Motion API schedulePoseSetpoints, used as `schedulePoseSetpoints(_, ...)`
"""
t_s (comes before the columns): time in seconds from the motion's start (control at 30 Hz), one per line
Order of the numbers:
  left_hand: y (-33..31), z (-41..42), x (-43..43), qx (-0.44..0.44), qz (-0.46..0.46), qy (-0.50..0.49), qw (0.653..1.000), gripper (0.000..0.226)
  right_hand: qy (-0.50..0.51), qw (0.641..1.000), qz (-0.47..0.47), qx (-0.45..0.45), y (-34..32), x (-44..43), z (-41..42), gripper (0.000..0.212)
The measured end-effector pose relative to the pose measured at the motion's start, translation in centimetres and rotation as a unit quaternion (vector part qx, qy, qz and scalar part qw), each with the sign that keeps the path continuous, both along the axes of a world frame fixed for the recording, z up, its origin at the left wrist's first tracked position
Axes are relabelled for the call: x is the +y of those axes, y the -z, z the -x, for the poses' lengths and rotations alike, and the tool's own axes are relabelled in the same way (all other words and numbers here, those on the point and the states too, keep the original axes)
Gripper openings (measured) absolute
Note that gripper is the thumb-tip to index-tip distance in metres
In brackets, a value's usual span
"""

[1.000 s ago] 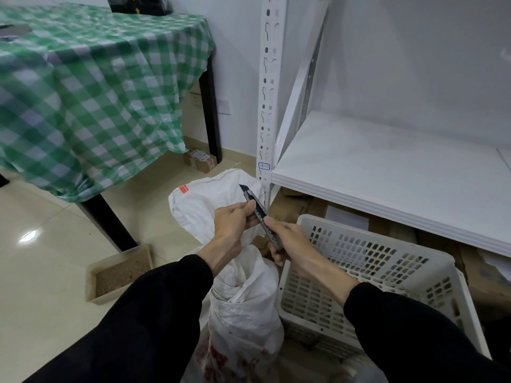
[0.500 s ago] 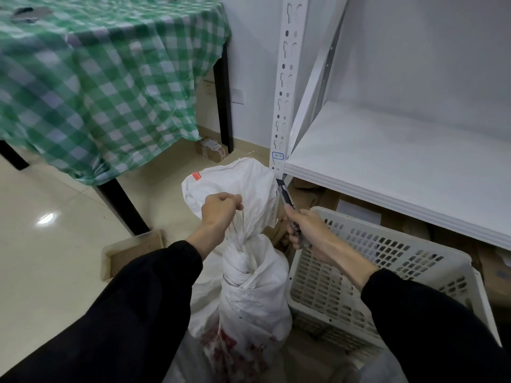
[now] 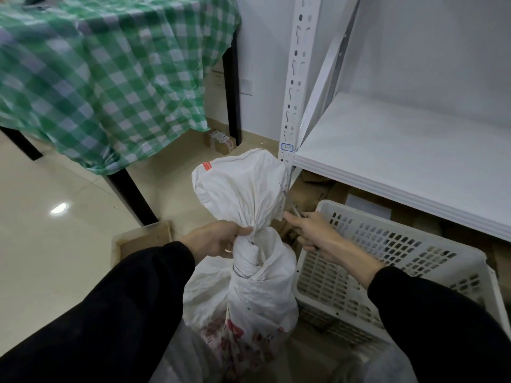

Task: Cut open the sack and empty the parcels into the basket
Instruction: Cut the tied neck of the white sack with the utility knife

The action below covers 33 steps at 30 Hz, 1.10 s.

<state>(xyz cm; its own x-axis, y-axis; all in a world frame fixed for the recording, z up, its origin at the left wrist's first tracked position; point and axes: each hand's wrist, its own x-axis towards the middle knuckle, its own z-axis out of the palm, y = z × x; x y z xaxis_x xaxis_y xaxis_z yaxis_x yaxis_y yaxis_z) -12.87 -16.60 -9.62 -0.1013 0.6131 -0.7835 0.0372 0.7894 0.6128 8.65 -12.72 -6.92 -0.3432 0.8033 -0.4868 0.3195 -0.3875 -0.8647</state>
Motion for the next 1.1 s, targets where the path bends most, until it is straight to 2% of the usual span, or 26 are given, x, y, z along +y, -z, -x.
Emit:
schedulePoseSetpoints(0.13, -0.5, -0.4, 0.6, -0.033, -0.029, -0.057, 0.997, 0.023, -0.012, 1.000, -0.017, -0.019, 0.0, 0.1, -0.4, 0.036)
schedulePoseSetpoints(0.2, -0.9, -0.6, 1.1, -0.070, -0.065, -0.108, 0.990, 0.030, -0.013, 0.999, -0.026, -0.027, 0.1, 0.2, -0.4, 0.036)
schedulePoseSetpoints(0.27, -1.1, -0.8, 1.6, -0.094, -0.103, -0.136, 0.981, 0.027, -0.005, 0.999, -0.036, -0.028, 0.2, 0.2, -0.1, 0.038)
schedulePoseSetpoints(0.33, -1.0, -0.9, 1.8, -0.106, -0.125, -0.141, 0.976, 0.023, 0.012, 0.999, -0.038, -0.015, 0.3, 0.2, 0.3, 0.035)
schedulePoseSetpoints(0.43, -0.8, -0.6, 2.0, -0.122, -0.143, -0.155, 0.970, 0.031, 0.023, 0.999, -0.037, 0.000, -0.1, 0.0, 0.7, 0.031)
schedulePoseSetpoints(0.7, -1.5, 0.3, 1.6, -0.166, -0.131, -0.153, 0.965, 0.055, -0.078, 0.993, -0.071, -0.055, -2.0, -0.7, 0.8, 0.040)
schedulePoseSetpoints(0.77, -1.8, 0.5, 1.4, -0.188, -0.127, -0.182, 0.957, 0.058, -0.080, 0.995, -0.055, -0.037, -2.9, -0.6, 0.4, 0.044)
schedulePoseSetpoints(0.93, -2.5, 0.7, 1.0, -0.234, -0.118, -0.208, 0.943, 0.060, -0.123, 0.989, 0.073, 0.044, -4.3, 0.0, -0.5, 0.049)
schedulePoseSetpoints(1.1, -2.6, 0.6, 1.2, -0.241, -0.126, -0.202, 0.941, 0.058, -0.152, 0.984, 0.083, 0.035, -4.5, -0.6, -0.2, 0.042)
